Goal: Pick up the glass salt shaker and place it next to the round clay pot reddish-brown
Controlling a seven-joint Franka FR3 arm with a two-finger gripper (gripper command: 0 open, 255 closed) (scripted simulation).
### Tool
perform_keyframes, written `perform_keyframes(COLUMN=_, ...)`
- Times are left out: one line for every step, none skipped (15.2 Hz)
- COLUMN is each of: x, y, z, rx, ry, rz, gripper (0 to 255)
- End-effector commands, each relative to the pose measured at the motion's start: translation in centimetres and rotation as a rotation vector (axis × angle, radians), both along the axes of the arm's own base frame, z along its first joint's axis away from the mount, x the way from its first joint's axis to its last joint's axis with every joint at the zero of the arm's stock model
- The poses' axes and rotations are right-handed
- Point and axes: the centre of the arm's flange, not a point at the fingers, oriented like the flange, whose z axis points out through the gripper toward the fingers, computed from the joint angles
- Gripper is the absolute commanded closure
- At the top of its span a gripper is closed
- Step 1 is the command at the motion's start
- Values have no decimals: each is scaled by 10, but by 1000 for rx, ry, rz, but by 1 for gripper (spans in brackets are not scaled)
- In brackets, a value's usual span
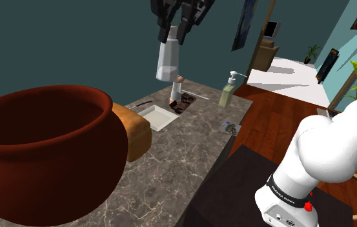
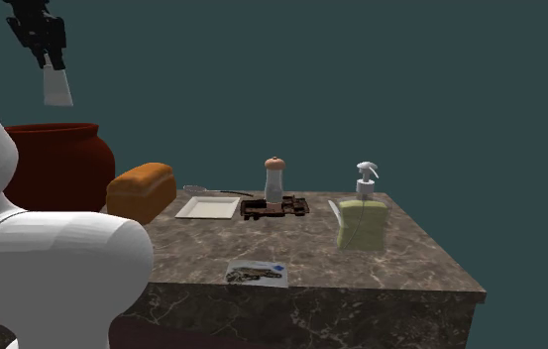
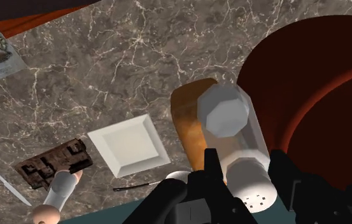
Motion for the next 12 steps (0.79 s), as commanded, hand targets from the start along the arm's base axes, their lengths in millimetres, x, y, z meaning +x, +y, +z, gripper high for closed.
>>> perform_keyframes(x=-11, y=27, z=2, rx=1, ry=0, rz=-2, gripper=255)
perform_keyframes(x=-15, y=39, z=2, rx=1, ry=0, rz=-2, gripper=255)
perform_keyframes(x=-20, y=52, z=2, rx=1, ry=0, rz=-2, gripper=255)
perform_keyframes(x=-25, y=64, z=2, rx=1, ry=0, rz=-2, gripper=255)
perform_keyframes(x=-29, y=76, z=2, rx=1, ry=0, rz=-2, gripper=255)
perform_keyframes(x=-34, y=89, z=2, rx=1, ry=0, rz=-2, gripper=255)
perform_keyframes(x=-39, y=101, z=2, rx=1, ry=0, rz=-2, gripper=255)
perform_keyframes(x=-43, y=113, z=2, rx=1, ry=0, rz=-2, gripper=255)
perform_keyframes(x=-48, y=126, z=2, rx=1, ry=0, rz=-2, gripper=255)
perform_keyframes(x=-53, y=138, z=2, rx=1, ry=0, rz=-2, gripper=255)
perform_keyframes(x=-57, y=151, z=2, rx=1, ry=0, rz=-2, gripper=255)
perform_keyframes(x=-62, y=163, z=2, rx=1, ry=0, rz=-2, gripper=255)
